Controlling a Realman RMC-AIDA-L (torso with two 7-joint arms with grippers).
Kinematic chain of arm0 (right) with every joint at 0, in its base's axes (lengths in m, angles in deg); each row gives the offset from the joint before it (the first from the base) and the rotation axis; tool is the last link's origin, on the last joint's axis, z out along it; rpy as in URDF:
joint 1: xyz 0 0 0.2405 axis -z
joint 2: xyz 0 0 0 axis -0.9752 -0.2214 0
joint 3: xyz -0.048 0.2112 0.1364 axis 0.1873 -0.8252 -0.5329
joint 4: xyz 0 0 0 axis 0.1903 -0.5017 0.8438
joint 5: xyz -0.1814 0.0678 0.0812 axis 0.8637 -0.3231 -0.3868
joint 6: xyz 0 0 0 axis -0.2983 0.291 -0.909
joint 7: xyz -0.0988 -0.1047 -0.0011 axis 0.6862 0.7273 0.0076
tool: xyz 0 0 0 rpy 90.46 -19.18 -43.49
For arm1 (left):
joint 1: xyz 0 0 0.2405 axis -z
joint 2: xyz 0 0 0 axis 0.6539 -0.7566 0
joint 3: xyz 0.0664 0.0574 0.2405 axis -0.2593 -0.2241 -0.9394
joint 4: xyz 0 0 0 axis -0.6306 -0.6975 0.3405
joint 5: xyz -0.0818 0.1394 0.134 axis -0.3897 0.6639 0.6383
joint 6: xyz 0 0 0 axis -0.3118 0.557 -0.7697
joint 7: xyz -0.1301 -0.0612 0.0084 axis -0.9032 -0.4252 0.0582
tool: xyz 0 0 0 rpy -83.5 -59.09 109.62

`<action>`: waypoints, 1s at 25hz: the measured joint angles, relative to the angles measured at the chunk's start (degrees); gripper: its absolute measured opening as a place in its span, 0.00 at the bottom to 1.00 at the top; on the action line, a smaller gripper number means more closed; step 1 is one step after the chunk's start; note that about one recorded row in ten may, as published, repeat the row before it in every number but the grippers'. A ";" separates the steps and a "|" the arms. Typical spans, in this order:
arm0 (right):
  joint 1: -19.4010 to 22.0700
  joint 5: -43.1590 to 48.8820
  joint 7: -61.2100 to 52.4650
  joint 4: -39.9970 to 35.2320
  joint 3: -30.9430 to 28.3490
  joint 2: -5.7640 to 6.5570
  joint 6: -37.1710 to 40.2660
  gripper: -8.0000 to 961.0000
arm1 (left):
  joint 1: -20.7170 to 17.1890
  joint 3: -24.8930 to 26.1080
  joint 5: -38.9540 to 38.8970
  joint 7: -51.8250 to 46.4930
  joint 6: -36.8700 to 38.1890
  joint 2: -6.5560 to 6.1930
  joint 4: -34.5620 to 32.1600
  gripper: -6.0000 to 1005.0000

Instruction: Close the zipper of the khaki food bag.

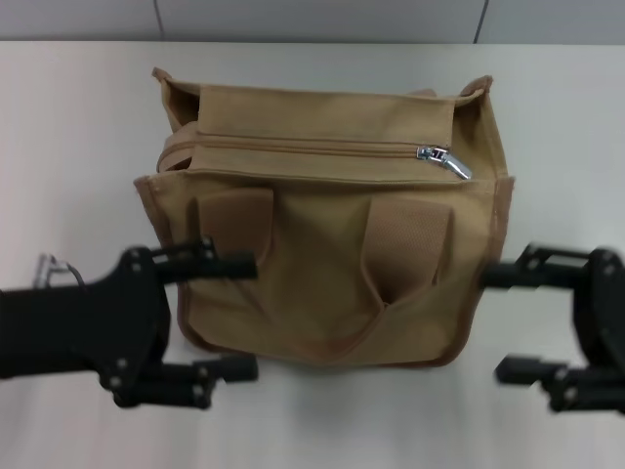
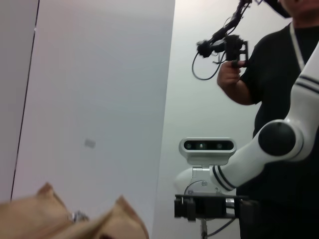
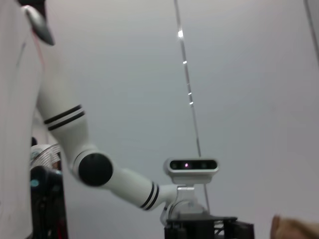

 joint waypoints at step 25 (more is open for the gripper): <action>-1.14 9.74 8.37 8.04 1.38 -2.61 -19.50 0.72 | 0.85 -0.05 10.92 8.48 -11.43 1.57 9.62 0.82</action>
